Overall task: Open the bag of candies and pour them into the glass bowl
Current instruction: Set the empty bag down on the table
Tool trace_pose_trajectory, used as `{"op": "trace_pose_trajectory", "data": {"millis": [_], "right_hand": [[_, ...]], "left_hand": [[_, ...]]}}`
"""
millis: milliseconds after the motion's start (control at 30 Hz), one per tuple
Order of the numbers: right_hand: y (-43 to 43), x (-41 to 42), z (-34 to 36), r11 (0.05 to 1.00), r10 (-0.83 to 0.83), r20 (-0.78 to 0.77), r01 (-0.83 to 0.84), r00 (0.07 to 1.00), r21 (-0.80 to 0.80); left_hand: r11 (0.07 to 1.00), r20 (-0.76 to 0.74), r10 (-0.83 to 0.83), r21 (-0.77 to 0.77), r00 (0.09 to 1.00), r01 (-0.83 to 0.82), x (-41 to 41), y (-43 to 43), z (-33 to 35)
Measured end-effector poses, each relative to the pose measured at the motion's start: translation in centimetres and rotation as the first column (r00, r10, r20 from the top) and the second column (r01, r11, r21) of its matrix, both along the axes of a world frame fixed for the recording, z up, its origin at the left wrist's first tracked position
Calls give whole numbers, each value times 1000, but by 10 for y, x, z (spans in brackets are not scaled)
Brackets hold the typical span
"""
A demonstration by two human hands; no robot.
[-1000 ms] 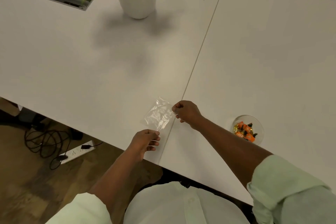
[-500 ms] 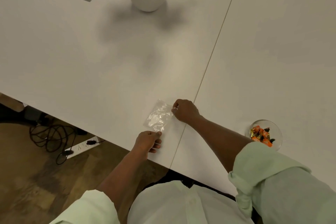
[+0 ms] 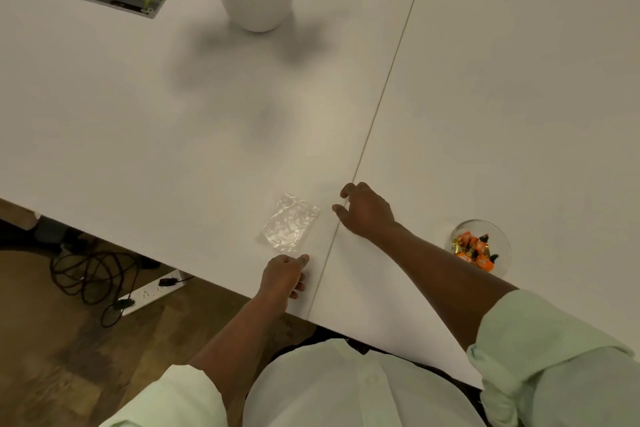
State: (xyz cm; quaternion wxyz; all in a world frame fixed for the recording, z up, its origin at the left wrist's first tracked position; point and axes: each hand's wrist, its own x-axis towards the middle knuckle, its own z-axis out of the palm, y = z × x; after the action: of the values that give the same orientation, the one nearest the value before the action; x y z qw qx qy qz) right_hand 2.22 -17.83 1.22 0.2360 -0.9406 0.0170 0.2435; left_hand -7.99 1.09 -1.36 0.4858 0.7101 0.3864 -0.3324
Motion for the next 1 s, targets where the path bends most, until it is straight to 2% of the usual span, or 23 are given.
{"op": "trace_pose_trajectory", "data": {"millis": [300, 500, 567, 633, 767, 1000], "right_hand": [[-107, -32, 41, 987, -162, 129, 161, 978, 18], [-186, -65, 51, 955, -265, 315, 294, 911, -47], [-212, -78, 50, 926, -343, 322, 375, 882, -40], [-232, -89, 45, 883, -454, 263, 470, 852, 2], [-258, -106, 32, 782, -620, 42, 614, 783, 106], [-263, -119, 16, 638, -685, -234, 723, 690, 264]], "left_hand": [[987, 59, -138, -75, 989, 143, 8, -87, 13], [965, 107, -224, -111, 969, 236, 16, -151, 24], [955, 131, -256, -122, 958, 272, 18, -175, 28], [943, 160, -290, -121, 943, 311, 21, -196, 33], [922, 199, -355, -84, 913, 377, 25, -231, 40], [852, 219, -513, 7, 830, 524, 33, -267, 45]]}}
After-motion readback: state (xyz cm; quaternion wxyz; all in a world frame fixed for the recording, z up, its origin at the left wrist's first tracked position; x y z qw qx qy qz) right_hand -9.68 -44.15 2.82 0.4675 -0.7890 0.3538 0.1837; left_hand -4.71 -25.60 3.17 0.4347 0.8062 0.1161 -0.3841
